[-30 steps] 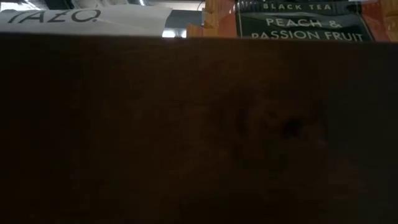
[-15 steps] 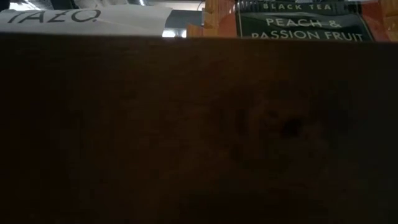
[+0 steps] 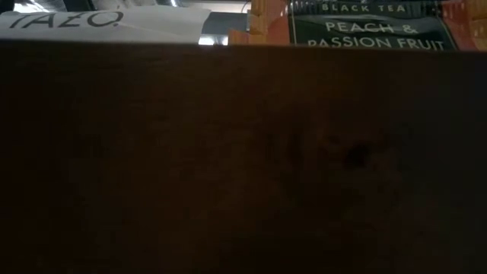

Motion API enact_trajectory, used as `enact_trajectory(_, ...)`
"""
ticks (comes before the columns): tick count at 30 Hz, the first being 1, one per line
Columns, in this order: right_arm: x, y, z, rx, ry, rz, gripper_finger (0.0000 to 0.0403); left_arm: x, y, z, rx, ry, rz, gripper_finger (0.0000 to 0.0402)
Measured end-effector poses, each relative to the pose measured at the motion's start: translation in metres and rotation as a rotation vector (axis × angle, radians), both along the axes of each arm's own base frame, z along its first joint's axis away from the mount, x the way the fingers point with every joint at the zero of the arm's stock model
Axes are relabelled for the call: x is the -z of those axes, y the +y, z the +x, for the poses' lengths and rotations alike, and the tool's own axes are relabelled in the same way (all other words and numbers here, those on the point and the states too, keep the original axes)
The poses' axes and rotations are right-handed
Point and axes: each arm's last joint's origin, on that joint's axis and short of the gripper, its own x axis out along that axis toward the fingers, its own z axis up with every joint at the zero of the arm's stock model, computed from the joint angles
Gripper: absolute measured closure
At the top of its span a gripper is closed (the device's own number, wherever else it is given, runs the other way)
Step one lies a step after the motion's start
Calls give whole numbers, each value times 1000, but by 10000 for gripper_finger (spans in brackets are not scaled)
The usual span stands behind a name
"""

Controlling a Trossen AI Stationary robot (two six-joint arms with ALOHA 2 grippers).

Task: Pick & Place Tea
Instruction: Put the white and orange tea bag into the left section of the wooden organizer

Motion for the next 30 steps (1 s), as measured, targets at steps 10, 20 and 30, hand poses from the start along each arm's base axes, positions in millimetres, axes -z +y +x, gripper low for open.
enact_trajectory(10, -4, -12, 15, 97, 62, 32, 165, 0, -7, 3, 45, 1, 4, 252)
enact_trajectory(20, 9, -11, 15, 130, 105, 101, 185, 0, -8, 3, 39, 5, 17, 249)
enact_trajectory(30, 15, -11, 20, 95, 62, 132, 185, 0, -8, 3, 33, 6, 23, 251)
